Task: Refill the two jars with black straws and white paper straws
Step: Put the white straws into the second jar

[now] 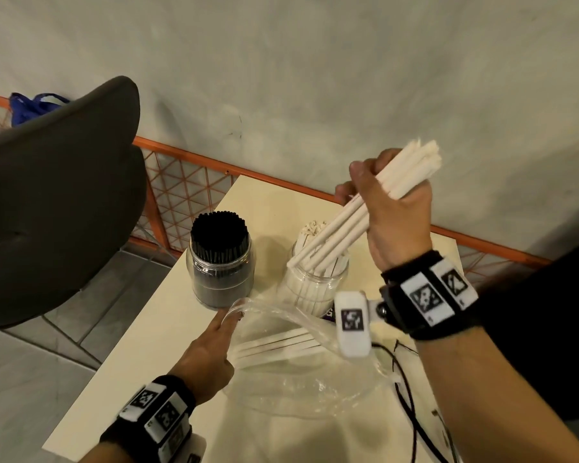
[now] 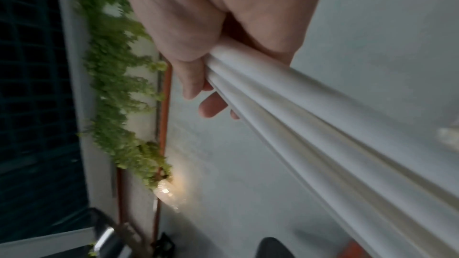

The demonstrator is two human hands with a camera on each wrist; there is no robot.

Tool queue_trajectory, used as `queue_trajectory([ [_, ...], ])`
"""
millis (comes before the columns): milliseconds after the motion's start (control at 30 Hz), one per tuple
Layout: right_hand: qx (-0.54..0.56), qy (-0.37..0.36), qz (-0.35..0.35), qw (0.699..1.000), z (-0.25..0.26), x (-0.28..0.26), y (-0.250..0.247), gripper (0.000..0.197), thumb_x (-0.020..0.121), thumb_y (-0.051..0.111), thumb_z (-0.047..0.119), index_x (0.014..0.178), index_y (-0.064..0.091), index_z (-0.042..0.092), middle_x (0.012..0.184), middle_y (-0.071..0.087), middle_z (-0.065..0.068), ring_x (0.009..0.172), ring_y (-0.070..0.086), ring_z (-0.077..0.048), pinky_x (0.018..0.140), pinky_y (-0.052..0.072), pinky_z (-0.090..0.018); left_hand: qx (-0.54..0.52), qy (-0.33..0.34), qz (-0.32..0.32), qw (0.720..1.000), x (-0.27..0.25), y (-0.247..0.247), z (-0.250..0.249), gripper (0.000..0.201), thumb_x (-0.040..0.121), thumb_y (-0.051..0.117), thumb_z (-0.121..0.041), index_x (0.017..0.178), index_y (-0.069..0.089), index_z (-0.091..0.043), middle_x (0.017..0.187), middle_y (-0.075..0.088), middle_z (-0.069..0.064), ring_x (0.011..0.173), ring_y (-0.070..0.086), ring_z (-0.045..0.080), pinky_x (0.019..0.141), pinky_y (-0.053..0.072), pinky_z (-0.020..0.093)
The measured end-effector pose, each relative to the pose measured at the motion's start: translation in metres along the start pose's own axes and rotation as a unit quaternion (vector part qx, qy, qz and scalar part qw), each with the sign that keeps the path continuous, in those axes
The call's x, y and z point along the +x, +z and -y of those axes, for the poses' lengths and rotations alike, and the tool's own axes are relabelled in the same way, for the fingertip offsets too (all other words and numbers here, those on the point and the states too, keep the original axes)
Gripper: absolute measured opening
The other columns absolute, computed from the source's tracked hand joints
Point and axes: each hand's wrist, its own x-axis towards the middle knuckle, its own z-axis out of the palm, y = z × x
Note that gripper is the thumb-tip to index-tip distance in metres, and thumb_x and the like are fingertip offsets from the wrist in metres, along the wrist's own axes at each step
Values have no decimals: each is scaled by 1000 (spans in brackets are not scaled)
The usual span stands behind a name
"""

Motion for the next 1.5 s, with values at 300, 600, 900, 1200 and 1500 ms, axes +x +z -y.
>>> queue_trajectory([
  [300, -117, 74, -53, 989, -63, 37, -28, 21, 83, 76, 4, 92, 57, 4, 67, 64, -4, 62, 67, -28, 71, 59, -44, 13, 34, -19, 999, -4, 2, 1, 83, 70, 42, 9, 140, 21, -31, 144, 4, -36, 121, 45, 8, 89, 45, 21],
  [600, -138, 95, -11, 986, -79, 40, -29, 20, 81, 78, 4, 91, 60, 3, 76, 66, -13, 73, 72, -32, 74, 60, -41, 7, 15, -19, 1000, -8, 0, 3, 83, 72, 43, 7, 140, 21, -35, 148, 7, -32, 115, 50, 11, 90, 47, 24],
  [900, -201, 148, 23, 968, -112, 19, -33, 33, 76, 81, 5, 102, 61, 2, 85, 73, -14, 80, 73, -26, 78, 58, -37, 5, 16, -18, 1000, -9, -1, 1, 82, 72, 45, 5, 140, 21, -35, 149, 9, -30, 114, 51, 12, 93, 48, 27],
  [1200, -510, -84, 186, 836, -125, 15, -37, 26, 95, 58, 9, 120, 66, 12, 119, 67, -5, 114, 60, -17, 99, 41, -24, 9, 15, -24, 1000, -6, 2, 1, 81, 73, 45, 5, 143, 22, -30, 154, 11, -22, 128, 43, 15, 100, 42, 24],
  [1500, -725, -41, 326, 605, -147, -1, -46, 66, 97, 12, 55, 151, 33, 24, 161, 25, 6, 151, 13, -15, 119, 3, -34, 0, 32, -29, 999, -6, 3, -1, 82, 72, 42, 6, 144, 23, -29, 153, 11, -25, 134, 36, 8, 104, 38, 21],
])
